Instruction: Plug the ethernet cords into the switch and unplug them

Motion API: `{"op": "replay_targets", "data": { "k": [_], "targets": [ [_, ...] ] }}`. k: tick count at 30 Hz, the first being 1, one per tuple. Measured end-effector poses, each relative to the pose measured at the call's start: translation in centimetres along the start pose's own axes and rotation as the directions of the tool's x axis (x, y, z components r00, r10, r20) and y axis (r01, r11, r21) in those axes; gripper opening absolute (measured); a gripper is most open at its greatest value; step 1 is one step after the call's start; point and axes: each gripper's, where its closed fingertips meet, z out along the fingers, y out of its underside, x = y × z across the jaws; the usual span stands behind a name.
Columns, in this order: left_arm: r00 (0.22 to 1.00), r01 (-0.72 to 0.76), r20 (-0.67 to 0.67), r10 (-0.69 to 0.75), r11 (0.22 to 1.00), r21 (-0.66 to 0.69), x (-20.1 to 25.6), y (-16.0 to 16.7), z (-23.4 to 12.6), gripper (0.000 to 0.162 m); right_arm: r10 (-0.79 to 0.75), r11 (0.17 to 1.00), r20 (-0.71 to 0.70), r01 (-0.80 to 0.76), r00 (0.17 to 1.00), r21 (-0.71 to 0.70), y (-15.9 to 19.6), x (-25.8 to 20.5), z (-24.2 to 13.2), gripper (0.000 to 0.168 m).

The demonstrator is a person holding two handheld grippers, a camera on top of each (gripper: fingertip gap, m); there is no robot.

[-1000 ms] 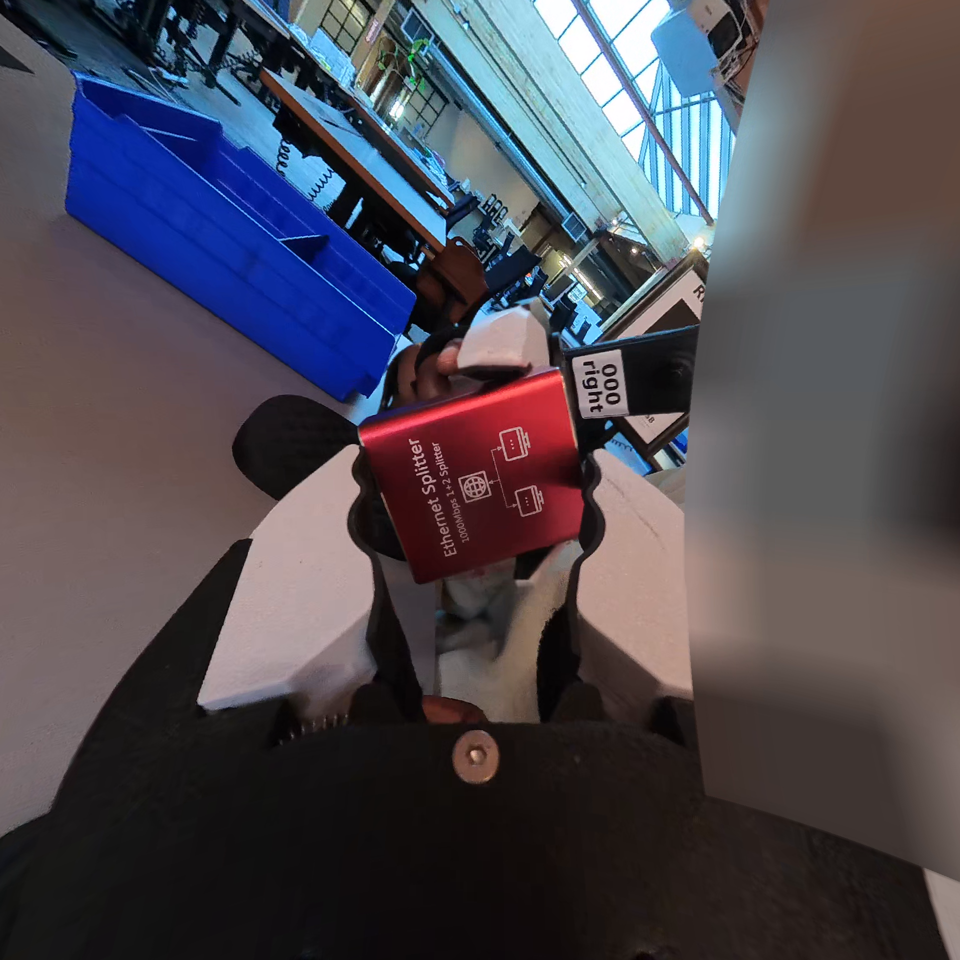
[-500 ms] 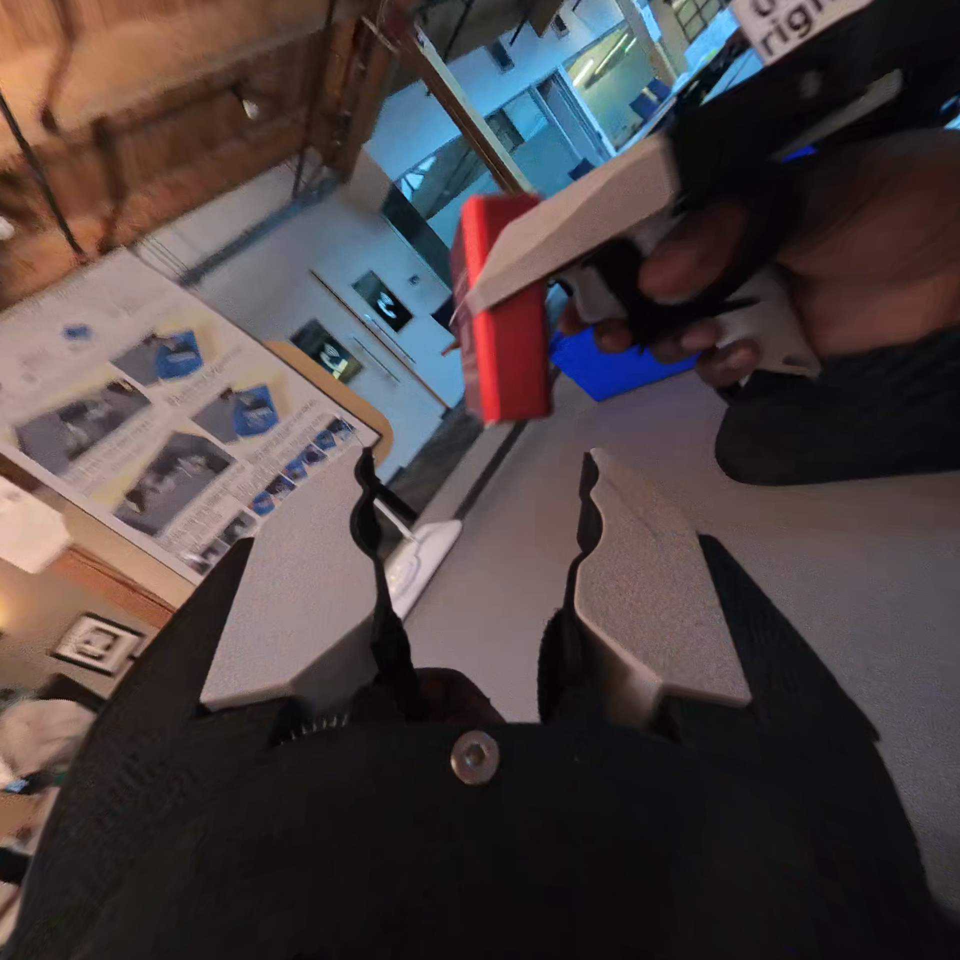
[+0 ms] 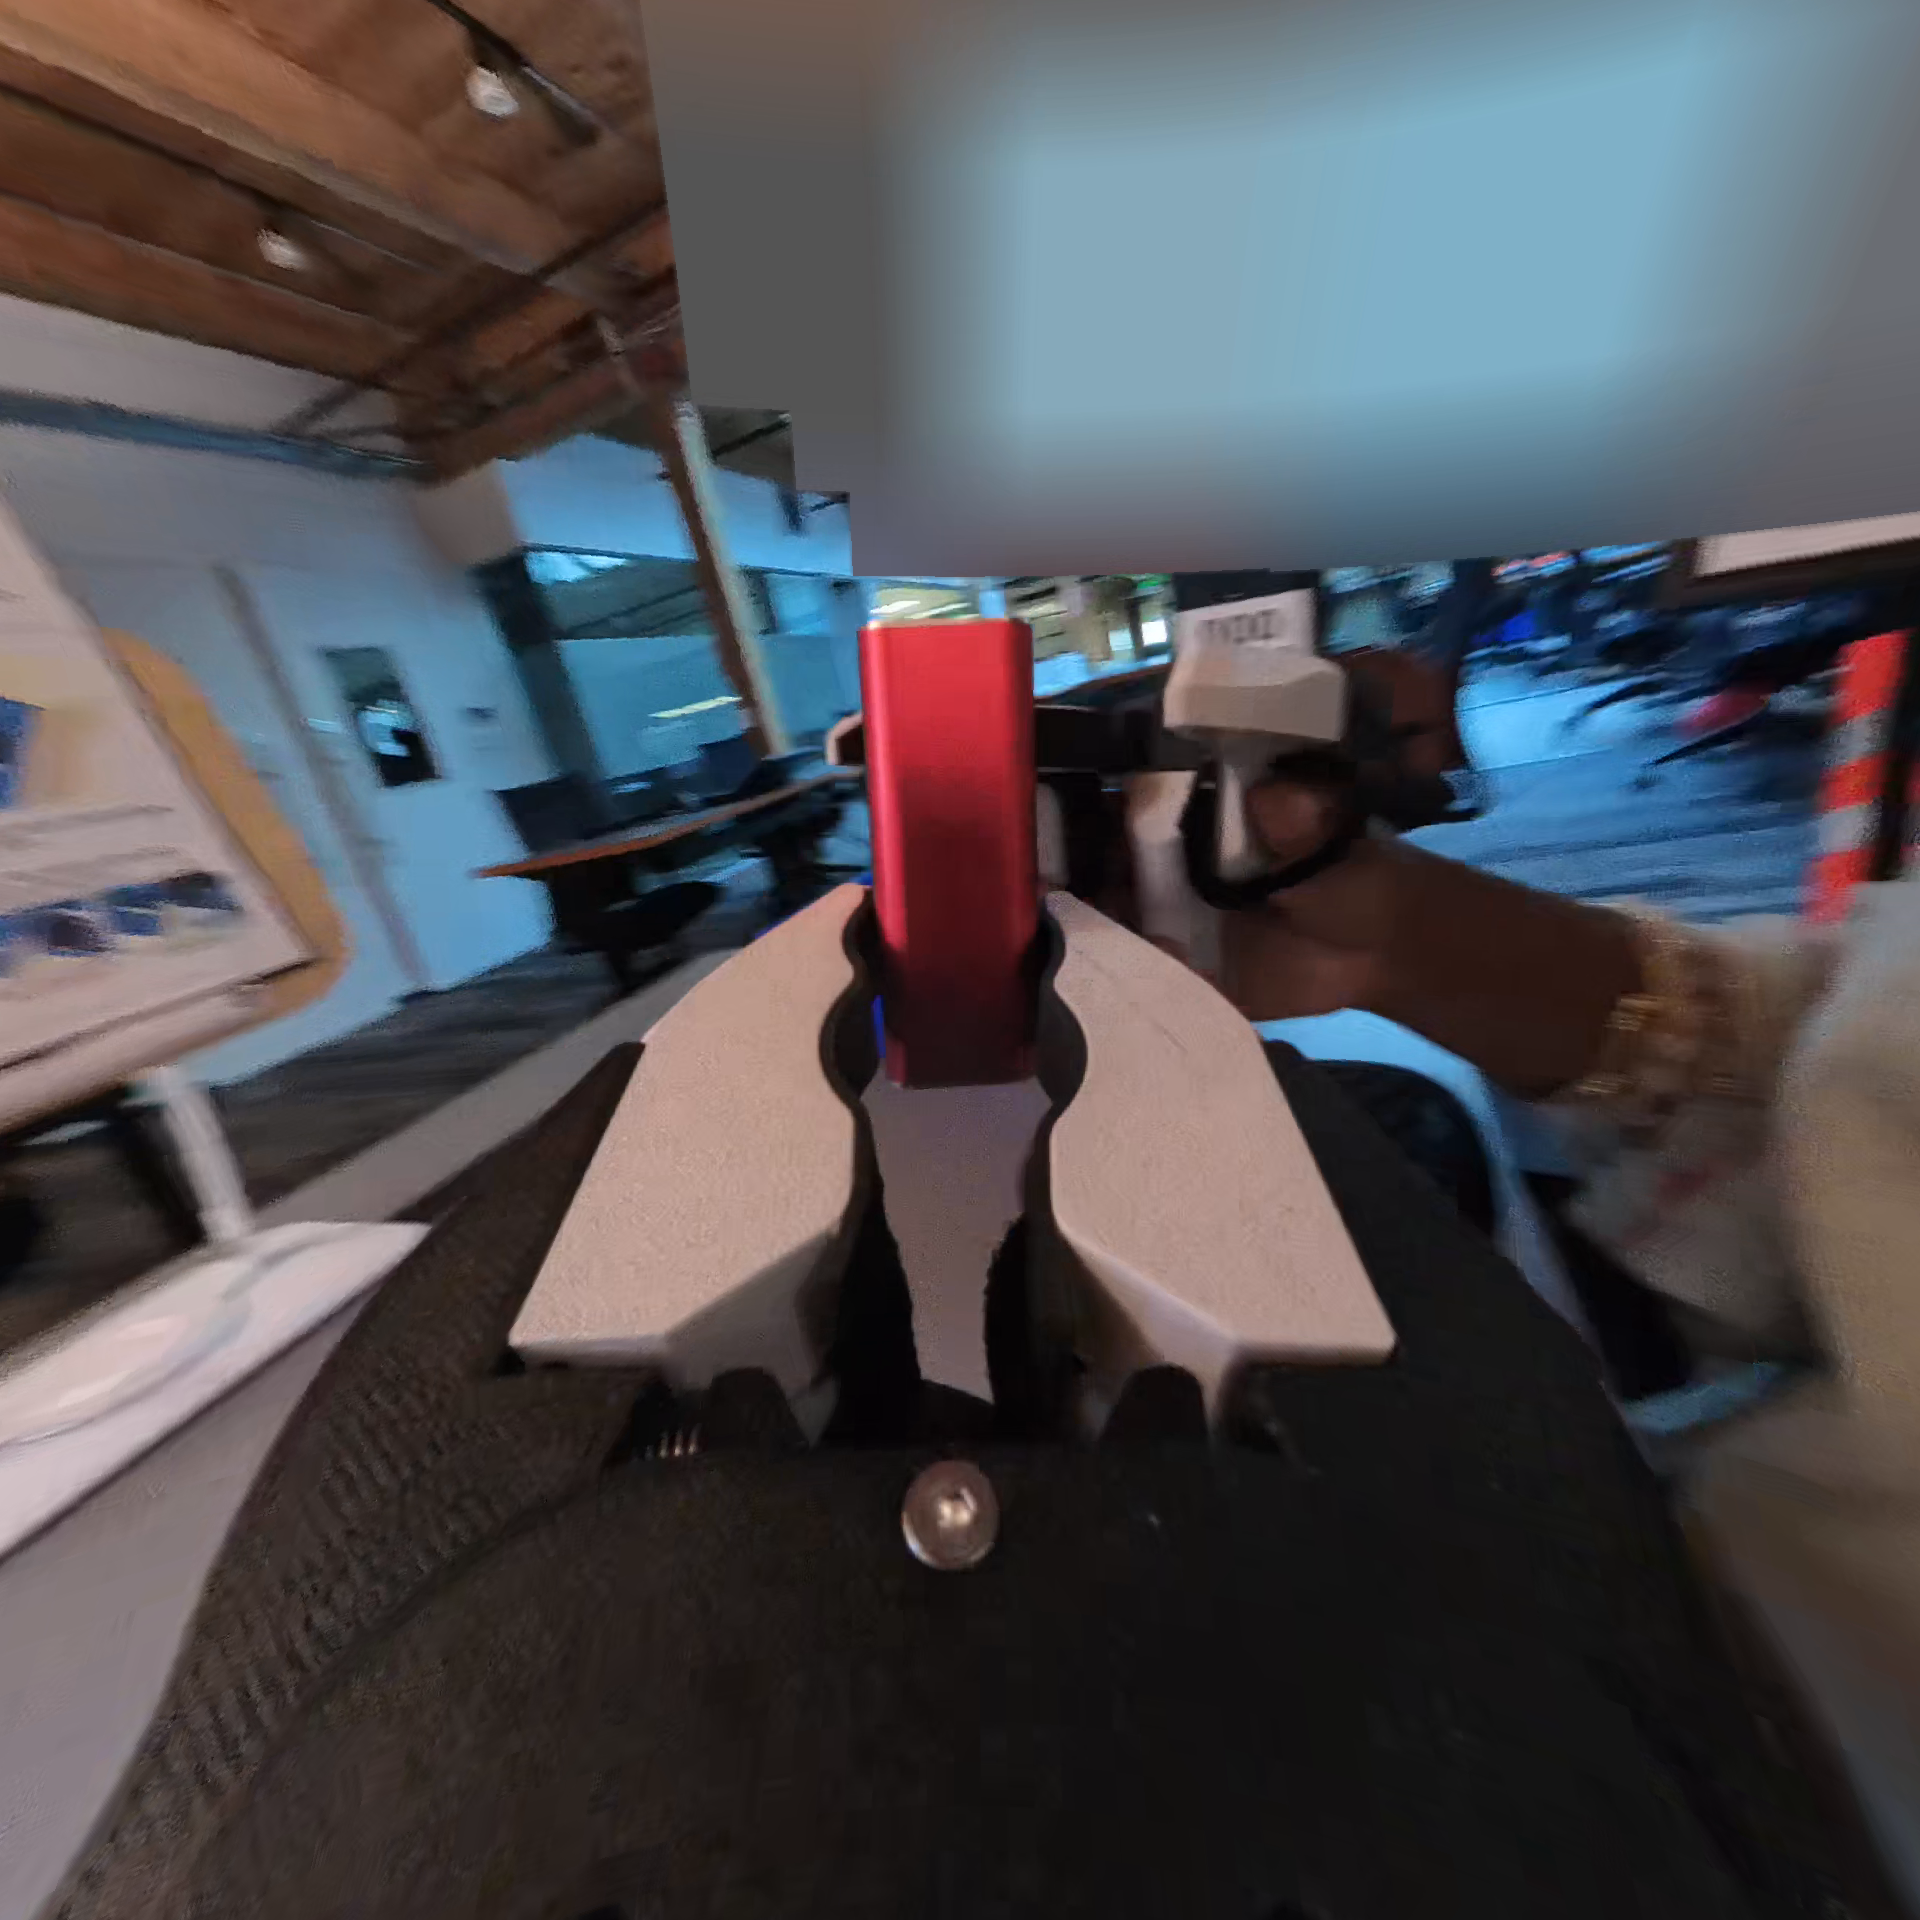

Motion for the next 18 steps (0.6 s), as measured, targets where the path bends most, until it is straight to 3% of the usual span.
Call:
{"op": "replay_targets", "data": {
  "k": [3,5,8,10,12,13,16,18],
  "targets": [
    [0.985,0.112,-0.135,-0.111,0.994,0.0,1.1,-0.1,-0.5,0.026,0.031,0.998,0.114,-0.025,0.993,-0.05,-0.1,-0.7,-0.4,0.058],
    [0.966,0.15,-0.208,-0.151,0.988,-0.018,2.1,0.1,-0.7,0.026,-0.016,0.992,0.185,0.039,0.983,-0.119,0.5,-1.6,-0.3,0.048],
    [0.939,0.147,-0.302,-0.164,0.986,-0.078,3.7,1.0,-1.1,0.026,-0.087,0.963,0.284,0.153,0.955,-0.221,1.8,-3.0,-0.4,0.03],
    [0.938,0.142,-0.299,-0.176,0.981,-0.131,4.0,1.8,-1.3,0.026,-0.086,0.937,0.311,0.183,0.946,-0.297,2.8,-3.4,-0.8,0.028],
    [0.957,0.139,-0.222,-0.186,0.968,-0.209,3.0,2.8,-1.4,0.029,-0.088,0.913,0.275,0.188,0.957,-0.363,3.7,-2.8,-1.2,0.027],
    [0.974,0.136,-0.147,-0.173,0.962,-0.236,1.9,3.2,-1.6,0.04,-0.1,0.908,0.224,0.181,0.969,-0.378,4.0,-2.0,-1.3,0.027],
    [0.997,0.079,0.009,-0.079,0.965,-0.248,-1.4,2.5,-3.1,0.064,-0.127,0.867,-0.033,0.095,0.991,-0.489,6.3,2.5,-2.9,0.027],
    [0.994,0.096,0.081,-0.079,0.967,-0.235,-3.1,1.3,-4.5,0.071,-0.141,0.819,-0.171,0.018,0.975,-0.574,9.0,5.3,-4.4,0.027]
  ]
}}
